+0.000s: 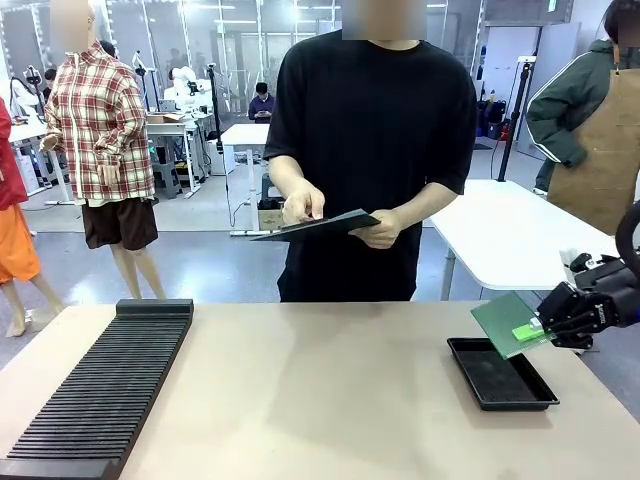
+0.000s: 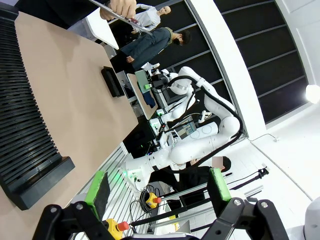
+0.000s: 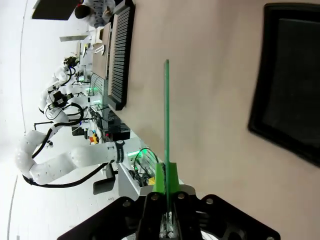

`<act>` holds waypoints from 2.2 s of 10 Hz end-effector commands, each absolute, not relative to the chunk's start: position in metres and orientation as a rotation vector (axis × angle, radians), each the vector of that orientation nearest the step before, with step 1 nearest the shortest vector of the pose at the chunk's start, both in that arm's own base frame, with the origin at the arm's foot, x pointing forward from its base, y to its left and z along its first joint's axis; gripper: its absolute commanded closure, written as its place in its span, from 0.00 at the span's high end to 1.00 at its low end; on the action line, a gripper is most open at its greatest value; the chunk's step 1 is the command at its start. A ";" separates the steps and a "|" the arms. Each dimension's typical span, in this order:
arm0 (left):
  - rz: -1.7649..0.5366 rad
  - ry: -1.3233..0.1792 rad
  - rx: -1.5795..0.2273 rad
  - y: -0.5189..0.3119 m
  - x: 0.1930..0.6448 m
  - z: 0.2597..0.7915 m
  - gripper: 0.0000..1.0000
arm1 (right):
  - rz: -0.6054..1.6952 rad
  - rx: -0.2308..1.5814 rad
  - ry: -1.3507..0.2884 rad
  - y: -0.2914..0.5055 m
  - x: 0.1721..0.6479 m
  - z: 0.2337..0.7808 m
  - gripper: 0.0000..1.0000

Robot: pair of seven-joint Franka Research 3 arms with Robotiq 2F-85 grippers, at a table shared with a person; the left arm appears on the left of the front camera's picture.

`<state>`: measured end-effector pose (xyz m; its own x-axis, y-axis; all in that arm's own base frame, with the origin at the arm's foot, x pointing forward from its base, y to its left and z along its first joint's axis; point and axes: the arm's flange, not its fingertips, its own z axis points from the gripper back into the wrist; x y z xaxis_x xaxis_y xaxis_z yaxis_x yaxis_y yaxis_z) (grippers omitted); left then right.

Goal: Inspect the PCB.
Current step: Place the Blank PCB in the ESD tray.

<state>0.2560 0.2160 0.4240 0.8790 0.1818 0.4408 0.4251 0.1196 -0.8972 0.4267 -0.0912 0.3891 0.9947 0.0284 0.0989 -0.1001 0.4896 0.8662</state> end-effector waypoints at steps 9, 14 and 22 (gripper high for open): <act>-0.188 -0.507 -1.448 0.215 0.254 0.427 1.00 | 0.106 0.898 -0.055 -0.106 0.488 0.328 0.03; -0.188 -0.507 -1.448 0.215 0.254 0.427 1.00 | 0.096 0.896 -0.058 -0.105 0.486 0.327 0.03; -0.188 -0.507 -1.448 0.215 0.254 0.427 1.00 | 0.029 0.780 -0.028 -0.075 0.508 0.300 0.03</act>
